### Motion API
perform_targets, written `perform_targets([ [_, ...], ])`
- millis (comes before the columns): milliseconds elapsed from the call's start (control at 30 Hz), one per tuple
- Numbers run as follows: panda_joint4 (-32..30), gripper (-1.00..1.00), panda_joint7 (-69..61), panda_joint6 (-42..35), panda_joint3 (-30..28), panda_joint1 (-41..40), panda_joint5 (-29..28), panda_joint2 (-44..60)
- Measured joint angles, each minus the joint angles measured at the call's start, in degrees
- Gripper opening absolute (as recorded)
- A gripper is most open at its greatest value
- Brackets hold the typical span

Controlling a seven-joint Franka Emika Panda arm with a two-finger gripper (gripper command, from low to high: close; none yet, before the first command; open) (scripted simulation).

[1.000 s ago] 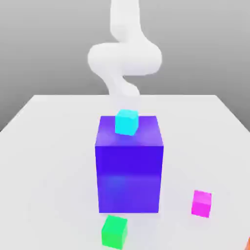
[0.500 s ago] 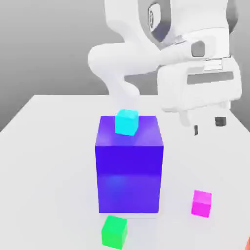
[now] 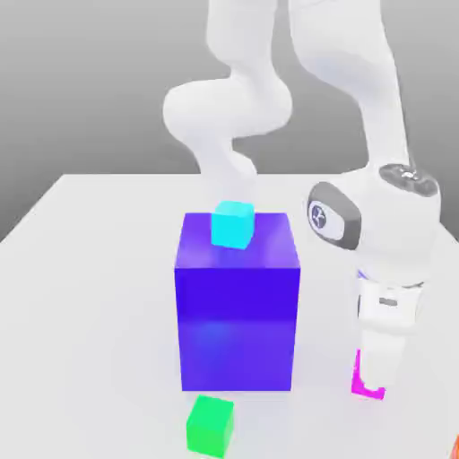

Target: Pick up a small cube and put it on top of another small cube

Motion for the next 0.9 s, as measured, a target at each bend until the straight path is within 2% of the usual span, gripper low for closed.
perform_targets([
  [200, 0.1, -1.0, 0.2, 0.3, -0.1, 0.1, -0.2, 0.4],
  [400, -1.9, -1.0, -1.5, -8.4, 1.9, -1.9, 2.6, -10.2],
  [733, 3.6, -1.0, 16.7, -17.6, -12.9, -15.1, 7.4, -13.9],
  [867, 5.2, -1.0, 17.3, -12.2, -13.1, -17.6, 11.4, -6.7],
  [900, 5.3, 1.0, 16.9, -10.9, -12.6, -18.0, 12.1, -5.2],
])
